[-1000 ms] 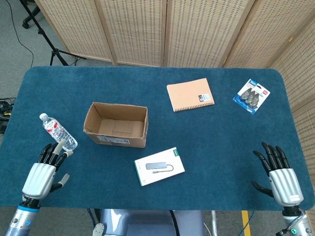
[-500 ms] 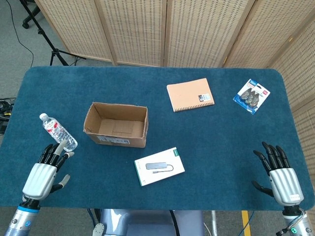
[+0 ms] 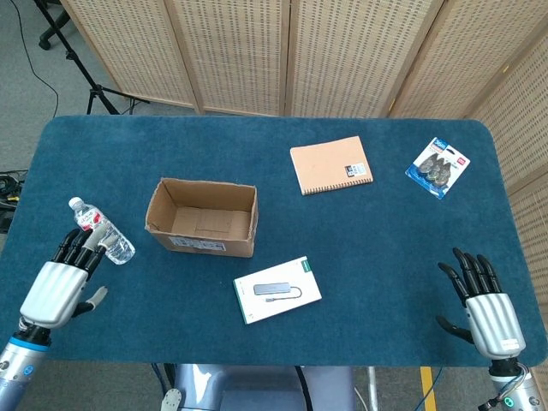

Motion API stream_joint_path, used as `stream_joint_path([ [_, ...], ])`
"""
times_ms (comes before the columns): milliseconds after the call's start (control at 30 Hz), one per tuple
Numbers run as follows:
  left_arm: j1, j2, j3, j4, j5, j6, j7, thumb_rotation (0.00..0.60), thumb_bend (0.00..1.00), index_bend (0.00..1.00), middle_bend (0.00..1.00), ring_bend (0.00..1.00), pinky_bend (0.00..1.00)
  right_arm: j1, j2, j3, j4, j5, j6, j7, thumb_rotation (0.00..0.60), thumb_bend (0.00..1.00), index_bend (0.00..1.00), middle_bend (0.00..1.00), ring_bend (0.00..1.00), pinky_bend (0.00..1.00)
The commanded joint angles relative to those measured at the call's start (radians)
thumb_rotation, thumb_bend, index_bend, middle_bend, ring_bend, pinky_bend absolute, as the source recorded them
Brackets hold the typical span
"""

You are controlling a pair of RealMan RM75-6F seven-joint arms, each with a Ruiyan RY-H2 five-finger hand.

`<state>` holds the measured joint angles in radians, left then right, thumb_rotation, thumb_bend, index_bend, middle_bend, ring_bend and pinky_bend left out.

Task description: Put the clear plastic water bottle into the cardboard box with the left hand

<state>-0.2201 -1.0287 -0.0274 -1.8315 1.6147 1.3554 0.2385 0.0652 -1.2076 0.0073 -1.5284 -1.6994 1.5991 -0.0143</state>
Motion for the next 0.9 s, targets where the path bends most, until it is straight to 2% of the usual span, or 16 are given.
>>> stream_joint_path([
  [33,-0.046,0.075,-0.019,-0.003,-0.045,-0.079,-0.044,0.600,0.27,0.09,0.00,0.00,0.00,-0.001,-0.001,0.000,-0.001,-0.001,0.001,-0.004,0.600,0.10,0.16,0.00,0.00,0.00],
  [233,-0.105,0.154,0.003,0.056,-0.104,-0.242,-0.138,0.600,0.27,0.09,0.00,0.00,0.00,-0.003,0.000,0.001,0.001,0.000,0.008,0.000,0.600,0.10,0.16,0.00,0.00,0.00],
  [433,-0.137,0.164,0.019,0.155,-0.135,-0.331,-0.168,0.600,0.27,0.09,0.00,0.00,0.00,-0.001,-0.003,0.004,0.006,0.003,0.006,-0.001,0.600,0.10,0.16,0.00,0.00,0.00],
  [700,-0.161,0.173,0.018,0.249,-0.159,-0.365,-0.158,0.600,0.27,0.09,0.00,0.00,0.00,-0.001,-0.007,0.002,0.007,0.001,0.004,-0.008,0.600,0.10,0.16,0.00,0.00,0.00],
  [900,-0.183,0.136,0.008,0.342,-0.189,-0.399,-0.188,0.600,0.25,0.09,0.00,0.00,0.00,-0.001,-0.010,0.001,0.007,-0.001,0.003,-0.014,0.600,0.10,0.16,0.00,0.00,0.00],
])
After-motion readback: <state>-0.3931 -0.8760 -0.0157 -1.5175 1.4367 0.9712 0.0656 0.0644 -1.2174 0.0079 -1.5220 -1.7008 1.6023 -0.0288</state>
